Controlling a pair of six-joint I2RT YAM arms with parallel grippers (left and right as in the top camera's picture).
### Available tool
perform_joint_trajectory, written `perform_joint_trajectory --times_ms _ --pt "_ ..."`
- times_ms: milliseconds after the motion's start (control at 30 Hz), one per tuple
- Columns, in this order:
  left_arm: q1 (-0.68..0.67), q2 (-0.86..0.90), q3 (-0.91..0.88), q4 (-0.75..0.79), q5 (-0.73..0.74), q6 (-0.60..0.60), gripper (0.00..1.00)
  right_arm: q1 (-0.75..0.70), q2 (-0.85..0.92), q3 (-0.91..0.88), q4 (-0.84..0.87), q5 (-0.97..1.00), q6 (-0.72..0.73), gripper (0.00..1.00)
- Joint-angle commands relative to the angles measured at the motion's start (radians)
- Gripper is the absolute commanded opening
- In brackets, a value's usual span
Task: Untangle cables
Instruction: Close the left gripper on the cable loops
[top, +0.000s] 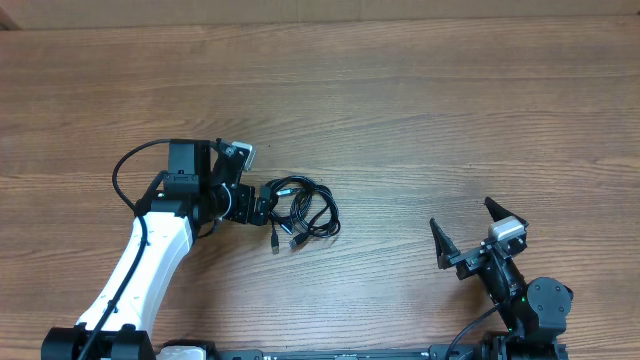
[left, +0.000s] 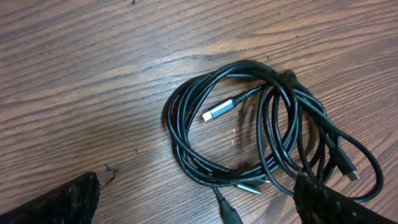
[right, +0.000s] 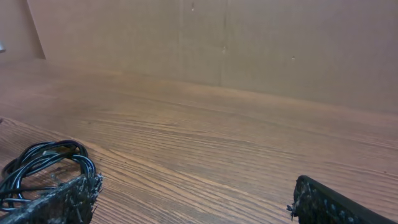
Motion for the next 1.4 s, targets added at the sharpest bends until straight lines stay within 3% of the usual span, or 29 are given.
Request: perform_joint_trajectory --times_ms 0,267,700,1000,1367 --pt "-0.004 0.005 0.026 -0.012 -0.018 -0.006 1.0 -0.003 -0.002 0.019 -0.017 0.007 -0.008 1.0" --pt "-0.004 0.005 0.026 -0.026 -0.018 -0.011 1.0 -0.004 -0.002 0.019 -0.017 0.007 -0.008 1.0" --pt "-0.005 0.015 0.026 -0.024 -0.067 -0.122 0.98 -0.003 -0.002 0.019 -0.017 0.007 -0.008 1.0" --pt "-0.021 0.135 0.026 -0.023 -0.067 -0.16 0.91 -0.003 -0.002 0.02 -0.017 0.007 -0.008 1.0" --pt "-0.038 0.189 0.026 0.053 -0.124 -0.252 0.91 -0.003 -0.002 0.02 -0.017 0.007 -0.008 1.0"
